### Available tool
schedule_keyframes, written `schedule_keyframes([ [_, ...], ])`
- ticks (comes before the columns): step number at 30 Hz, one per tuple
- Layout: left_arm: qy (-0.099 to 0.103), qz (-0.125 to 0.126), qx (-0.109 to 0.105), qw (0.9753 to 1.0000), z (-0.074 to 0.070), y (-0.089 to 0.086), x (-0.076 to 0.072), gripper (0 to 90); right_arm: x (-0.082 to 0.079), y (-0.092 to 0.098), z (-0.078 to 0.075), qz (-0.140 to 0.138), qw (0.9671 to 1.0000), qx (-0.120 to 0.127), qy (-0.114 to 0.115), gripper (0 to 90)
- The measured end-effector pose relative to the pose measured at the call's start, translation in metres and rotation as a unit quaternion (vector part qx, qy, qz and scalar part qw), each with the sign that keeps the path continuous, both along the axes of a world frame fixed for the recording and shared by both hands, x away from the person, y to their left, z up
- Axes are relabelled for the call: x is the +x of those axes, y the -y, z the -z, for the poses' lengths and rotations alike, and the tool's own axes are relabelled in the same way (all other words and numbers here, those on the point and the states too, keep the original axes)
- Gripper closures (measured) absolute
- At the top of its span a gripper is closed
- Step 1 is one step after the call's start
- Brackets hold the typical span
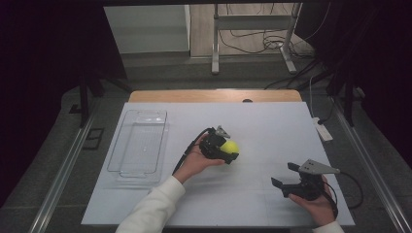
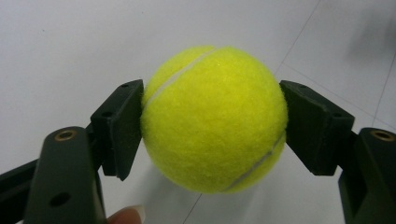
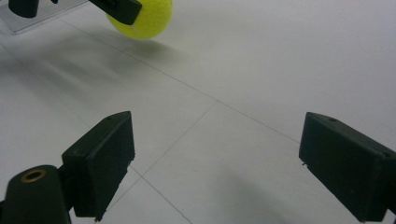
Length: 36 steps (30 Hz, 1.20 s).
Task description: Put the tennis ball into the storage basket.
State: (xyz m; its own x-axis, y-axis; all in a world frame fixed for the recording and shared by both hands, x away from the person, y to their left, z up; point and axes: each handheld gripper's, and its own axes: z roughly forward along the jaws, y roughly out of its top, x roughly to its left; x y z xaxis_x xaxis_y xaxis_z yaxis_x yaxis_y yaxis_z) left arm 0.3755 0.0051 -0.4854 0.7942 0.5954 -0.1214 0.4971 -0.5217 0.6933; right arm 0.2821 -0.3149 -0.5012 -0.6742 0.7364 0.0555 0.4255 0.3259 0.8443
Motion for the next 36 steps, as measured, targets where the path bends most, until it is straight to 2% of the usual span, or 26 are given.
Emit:
schedule_keyframes([
  [18, 0.024, -0.005, -0.034, 0.9991, -0.013, -0.019, -0.014, 27.1, 0.000, 0.002, 0.001, 0.007, 1.0000, -0.001, 0.001, 11.1],
  [36, 0.047, -0.008, -0.049, 0.9976, -0.025, -0.031, -0.024, 27.1, -0.001, 0.002, 0.001, 0.006, 1.0000, -0.001, 0.002, 11.2],
])
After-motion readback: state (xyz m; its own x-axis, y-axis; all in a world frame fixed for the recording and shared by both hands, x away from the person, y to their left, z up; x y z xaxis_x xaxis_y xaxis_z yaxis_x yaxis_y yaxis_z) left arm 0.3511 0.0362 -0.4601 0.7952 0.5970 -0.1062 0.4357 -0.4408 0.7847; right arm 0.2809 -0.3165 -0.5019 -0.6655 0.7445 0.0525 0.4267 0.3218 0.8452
